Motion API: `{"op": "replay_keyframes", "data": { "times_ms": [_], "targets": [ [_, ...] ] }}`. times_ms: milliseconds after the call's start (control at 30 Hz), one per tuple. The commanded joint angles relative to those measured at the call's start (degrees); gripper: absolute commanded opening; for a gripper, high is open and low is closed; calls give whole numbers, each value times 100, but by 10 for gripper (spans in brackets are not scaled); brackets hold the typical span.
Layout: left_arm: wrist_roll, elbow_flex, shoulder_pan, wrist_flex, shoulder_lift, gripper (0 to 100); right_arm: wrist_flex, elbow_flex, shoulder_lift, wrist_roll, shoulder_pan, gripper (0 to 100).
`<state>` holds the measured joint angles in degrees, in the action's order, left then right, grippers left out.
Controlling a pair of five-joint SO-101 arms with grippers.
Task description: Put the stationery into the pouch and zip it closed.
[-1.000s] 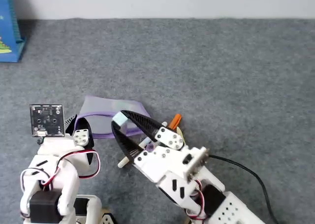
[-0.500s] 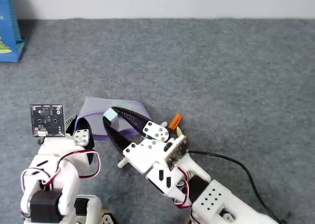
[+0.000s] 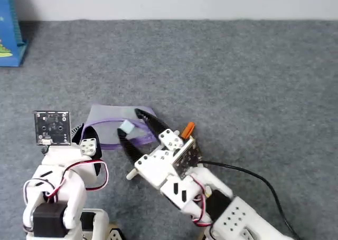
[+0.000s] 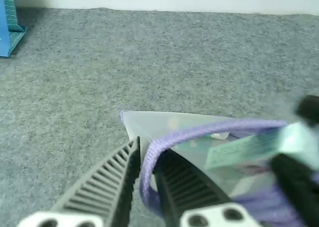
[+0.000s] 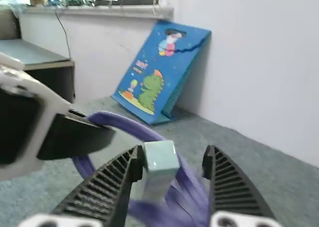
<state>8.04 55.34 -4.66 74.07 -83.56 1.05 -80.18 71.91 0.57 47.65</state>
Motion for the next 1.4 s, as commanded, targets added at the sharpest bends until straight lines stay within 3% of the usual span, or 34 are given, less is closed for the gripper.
{"op": "replay_keyframes", "data": {
  "times_ms": [0, 133, 233, 400, 600, 767, 933, 1067, 1367],
  "targets": [
    [79, -48, -185, -158, 9, 12, 1358, 668, 681, 457, -699, 169],
    [79, -48, -185, -149, 9, 12, 2835, 1433, 875, 914, -1349, 169],
    [79, -48, -185, -141, 9, 12, 3547, 1785, 725, 932, -1429, 166],
    [79, -48, -185, -141, 9, 12, 3477, 1776, 277, 932, -927, 165],
    [79, 13, -185, -149, 9, 12, 3424, 1776, -57, 932, -901, 165],
    [79, 13, -255, -141, 9, 12, 3776, 1890, -84, 897, -1429, 165],
    [79, 22, -563, -149, 9, 12, 5112, 2620, -312, 923, -2044, 165],
    [79, 84, -571, -158, 9, 12, 5613, 3130, -1086, 923, -2475, 165],
    [79, 163, -580, -176, 9, 12, 5578, 4018, -4321, 466, -3020, 165]
  ]
}}
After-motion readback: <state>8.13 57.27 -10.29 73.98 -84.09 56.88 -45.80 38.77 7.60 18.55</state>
